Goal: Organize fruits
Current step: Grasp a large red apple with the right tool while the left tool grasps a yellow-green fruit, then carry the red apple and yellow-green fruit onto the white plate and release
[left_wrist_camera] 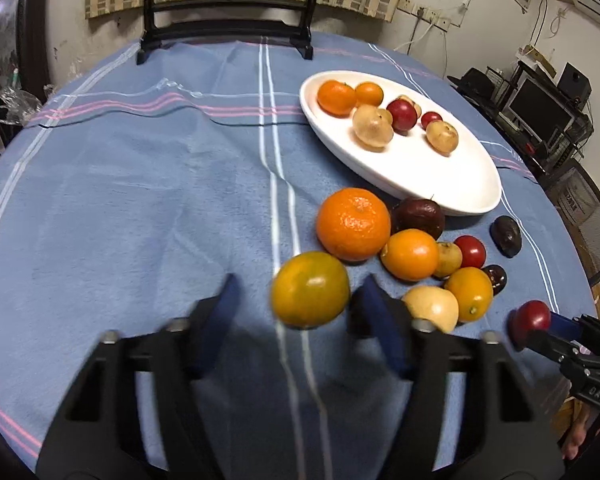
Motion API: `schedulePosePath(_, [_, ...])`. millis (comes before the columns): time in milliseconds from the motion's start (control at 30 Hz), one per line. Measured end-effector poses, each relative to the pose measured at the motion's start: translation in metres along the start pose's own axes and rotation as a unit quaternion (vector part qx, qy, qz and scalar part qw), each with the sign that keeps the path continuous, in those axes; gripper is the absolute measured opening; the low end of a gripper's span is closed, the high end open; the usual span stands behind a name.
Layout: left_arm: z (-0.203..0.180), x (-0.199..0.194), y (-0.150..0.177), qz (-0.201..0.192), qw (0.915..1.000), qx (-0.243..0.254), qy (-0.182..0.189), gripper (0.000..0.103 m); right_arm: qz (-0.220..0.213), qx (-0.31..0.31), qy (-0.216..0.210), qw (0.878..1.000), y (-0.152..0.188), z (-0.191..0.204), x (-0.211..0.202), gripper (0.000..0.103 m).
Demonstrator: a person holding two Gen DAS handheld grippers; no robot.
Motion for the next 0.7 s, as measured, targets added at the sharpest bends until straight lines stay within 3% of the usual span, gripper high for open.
schedulePosePath(133, [-0.001,0.006,-0.003,-0.003,1.0000,0.000,0.009,0.051,0.000,-0.001,-0.001,1.000,-0.002,0.000,0.003,0.043])
schedulePosePath(267, [0.007,0.010,-0.001,0.010,0.9988,-0.031,0.037,0.053,0.011,0.011,-0.021,1.000,-0.005,0.000,0.017,0.043])
schedulePosePath(333, [0.006,0.007,0.001,0.011,0.9975,-0.040,0.057,0.041,0.009,0.006,-0.021,1.000,-0.008,0.001,0.022,0.043])
schedulePosePath(700, [0.010,-0.035,0.011,-0.017,0.9990,-0.031,0.028,0.041,-0.009,-0.015,0.003,1.000,-0.013,0.016,0.008,0.043])
Point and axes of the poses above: each gripper's, at about its wrist camera, not at the fingertips, and x roughly the way its jaws point, z to its left, y to its underside, the point moved 7 cm from there along x, roughly the way its jaws point, and after that the axes turned 9 degrees about -y, right-handed, at the moved point
